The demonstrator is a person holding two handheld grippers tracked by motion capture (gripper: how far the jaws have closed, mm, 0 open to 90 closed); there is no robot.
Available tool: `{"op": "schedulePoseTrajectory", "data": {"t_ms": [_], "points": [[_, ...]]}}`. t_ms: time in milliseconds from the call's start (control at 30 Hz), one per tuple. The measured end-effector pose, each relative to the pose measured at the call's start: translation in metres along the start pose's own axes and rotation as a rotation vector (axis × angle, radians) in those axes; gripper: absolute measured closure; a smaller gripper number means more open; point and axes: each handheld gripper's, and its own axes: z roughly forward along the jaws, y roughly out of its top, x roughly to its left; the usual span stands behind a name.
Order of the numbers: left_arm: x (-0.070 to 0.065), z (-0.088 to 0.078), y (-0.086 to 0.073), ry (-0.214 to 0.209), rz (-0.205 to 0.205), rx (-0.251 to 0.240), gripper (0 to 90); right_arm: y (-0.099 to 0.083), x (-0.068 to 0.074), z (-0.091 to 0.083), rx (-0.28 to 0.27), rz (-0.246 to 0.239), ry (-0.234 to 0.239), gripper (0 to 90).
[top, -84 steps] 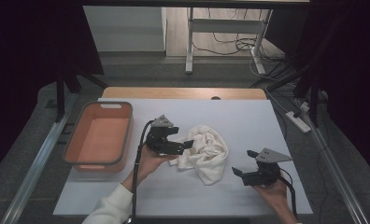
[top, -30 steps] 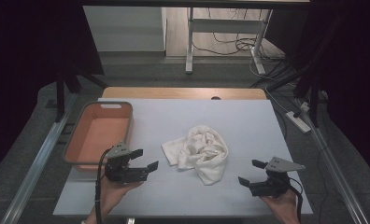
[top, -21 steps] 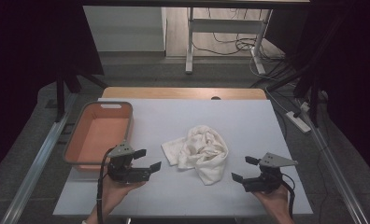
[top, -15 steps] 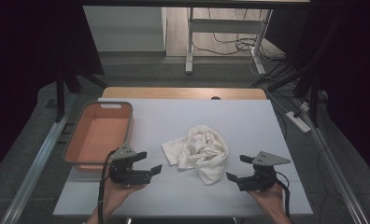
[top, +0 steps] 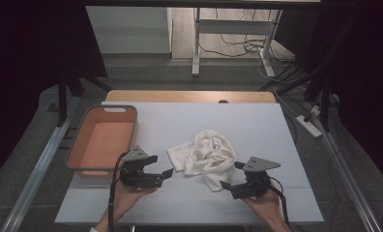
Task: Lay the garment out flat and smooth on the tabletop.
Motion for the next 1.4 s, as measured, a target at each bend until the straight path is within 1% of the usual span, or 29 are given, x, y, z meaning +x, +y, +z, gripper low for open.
{"op": "schedulePoseTrajectory", "data": {"t_ms": [67,100,167,200,233,267,300,367,400,433,500,533,600,667,733,800,833,900,933,1000,1033,1067,1100,1233,1267,1300,1367,1400], "points": [[-0.001,-0.002,0.0,0.004,0.001,-0.007,19.5,0.005,0.001,0.004,0.007,-0.014,-0.005,13.4],[-0.001,-0.003,0.001,0.005,-0.002,-0.012,19.5,0.005,0.001,0.004,0.007,-0.014,-0.005,13.4],[0.0,-0.005,0.002,0.006,-0.006,-0.019,19.5,0.01,0.003,0.012,0.02,-0.02,-0.005,13.5],[0.0,-0.005,0.002,0.006,-0.006,-0.019,19.5,0.01,0.003,0.012,0.02,-0.02,-0.005,13.5],[0.0,-0.004,0.002,0.005,-0.008,-0.019,19.5,0.011,0.003,0.015,0.028,-0.022,-0.002,14.1],[0.0,-0.004,0.002,0.003,-0.01,-0.019,19.5,0.012,0.004,0.023,0.049,-0.028,-0.005,16.2],[0.0,-0.003,0.002,0.001,-0.012,-0.018,19.5,0.012,0.004,0.023,0.049,-0.028,-0.005,16.2],[0.0,-0.001,0.001,0.003,-0.014,-0.012,19.5,0.012,0.005,0.031,0.082,-0.037,-0.012,19.8],[-0.001,0.0,0.0,0.003,-0.013,-0.007,19.5,0.011,0.005,0.039,0.117,-0.047,-0.031,25.8],[-0.001,0.0,0.0,0.003,-0.013,-0.007,19.5,0.011,0.005,0.039,0.117,-0.047,-0.031,25.8],[-0.002,0.001,0.0,0.003,-0.014,-0.007,19.5,0.011,0.005,0.045,0.153,-0.069,-0.053,37.7],[-0.003,0.001,-0.001,-0.004,-0.019,-0.008,19.5,0.011,0.004,0.047,0.167,-0.078,-0.055,41.8],[-0.004,0.001,-0.001,-0.01,-0.024,-0.01,19.5,0.01,0.002,0.05,0.192,-0.075,-0.071,52.3],[-0.004,0.001,-0.001,-0.014,-0.032,-0.013,19.5,0.01,0.0,0.053,0.218,-0.086,-0.071,63.2],[-0.004,0.001,-0.001,-0.015,-0.038,-0.013,19.5,0.009,-0.001,0.055,0.246,-0.114,-0.073,73.2],[-0.003,0.0,-0.002,-0.014,-0.042,-0.015,19.5,0.01,-0.002,0.054,0.245,-0.122,-0.067,81.1],[-0.002,0.0,-0.002,-0.013,-0.047,-0.018,19.5,0.01,-0.002,0.053,0.238,-0.125,-0.069,82.9],[-0.002,-0.001,-0.002,-0.009,-0.05,-0.021,19.6,0.015,-0.002,0.046,0.221,-0.15,-0.088,84.1],[-0.003,-0.002,-0.002,-0.006,-0.049,-0.023,19.6,0.017,-0.003,0.041,0.209,-0.155,-0.098,84.3],[-0.004,-0.002,-0.001,-0.005,-0.046,-0.026,19.6,0.022,-0.006,0.028,0.18,-0.147,-0.112,84.5],[-0.005,-0.002,-0.001,-0.005,-0.042,-0.027,19.6,0.025,-0.012,0.014,0.152,-0.131,-0.128,84.7],[-0.006,-0.002,-0.001,-0.003,-0.036,-0.025,19.6,0.026,-0.015,0.007,0.139,-0.12,-0.14,84.7],[-0.007,-0.002,-0.001,-0.001,-0.033,-0.024,19.6,0.026,-0.015,0.007,0.139,-0.12,-0.14,84.7],[-0.007,0.0,-0.001,-0.003,-0.03,-0.02,19.6,0.028,-0.028,-0.018,0.109,-0.114,-0.212,84.7],[-0.007,0.001,-0.001,-0.004,-0.032,-0.016,19.6,0.027,-0.036,-0.03,0.095,-0.105,-0.248,84.7],[-0.007,0.001,-0.001,-0.004,-0.032,-0.016,19.6,0.027,-0.036,-0.03,0.095,-0.105,-0.248,84.7],[-0.007,0.002,-0.001,-0.004,-0.033,-0.015,19.6,0.027,-0.046,-0.039,0.083,-0.086,-0.273,84.7],[-0.007,0.002,-0.001,-0.004,-0.032,-0.014,19.6,0.025,-0.055,-0.044,0.083,-0.072,-0.294,84.6]]}}
